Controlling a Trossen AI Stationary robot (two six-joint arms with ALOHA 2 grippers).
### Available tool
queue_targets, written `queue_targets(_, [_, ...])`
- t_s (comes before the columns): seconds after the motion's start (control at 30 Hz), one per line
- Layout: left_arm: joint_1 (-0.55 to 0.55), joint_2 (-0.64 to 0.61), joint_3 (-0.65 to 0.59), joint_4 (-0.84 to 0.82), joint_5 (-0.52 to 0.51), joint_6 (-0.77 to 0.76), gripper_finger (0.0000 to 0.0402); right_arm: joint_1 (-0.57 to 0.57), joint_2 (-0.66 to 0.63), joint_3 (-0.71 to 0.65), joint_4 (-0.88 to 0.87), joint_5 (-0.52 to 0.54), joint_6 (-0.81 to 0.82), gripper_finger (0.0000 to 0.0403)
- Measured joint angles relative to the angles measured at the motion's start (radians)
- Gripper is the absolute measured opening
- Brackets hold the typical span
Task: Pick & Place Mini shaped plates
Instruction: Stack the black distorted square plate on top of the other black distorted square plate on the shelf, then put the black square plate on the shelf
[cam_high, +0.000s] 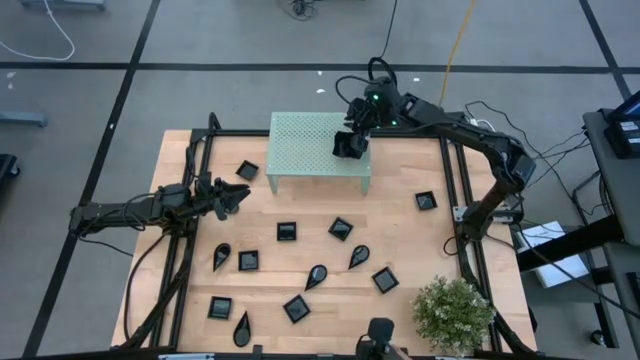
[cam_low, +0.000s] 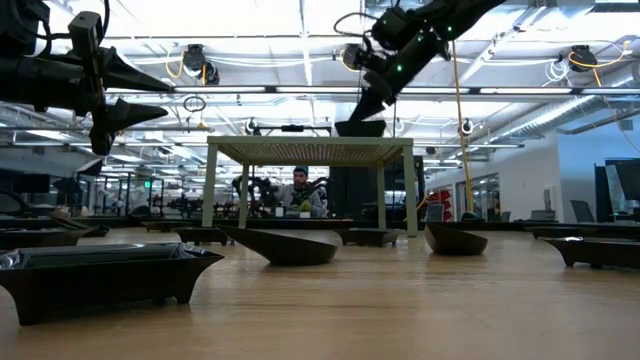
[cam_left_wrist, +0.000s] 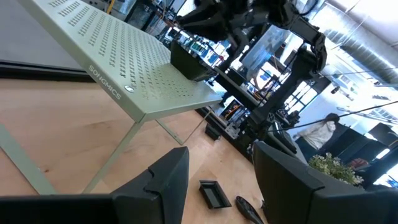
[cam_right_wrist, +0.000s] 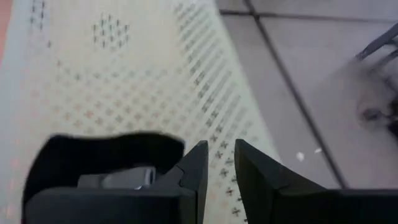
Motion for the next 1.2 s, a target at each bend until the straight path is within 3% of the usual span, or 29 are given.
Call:
queue_targets(0.47, [0.0,0.0,0.0,0.0,-0.01,0.152,0.0182,0.059,-0.133,0.0,0.075,0.002,0.17,0.0066])
queue_targets(1.2, [0.0,0.0,0.0,0.047,-0.05,0.011,0.0182,0.225,-0.279,0.001,0.086,0.006,0.351,0.0066])
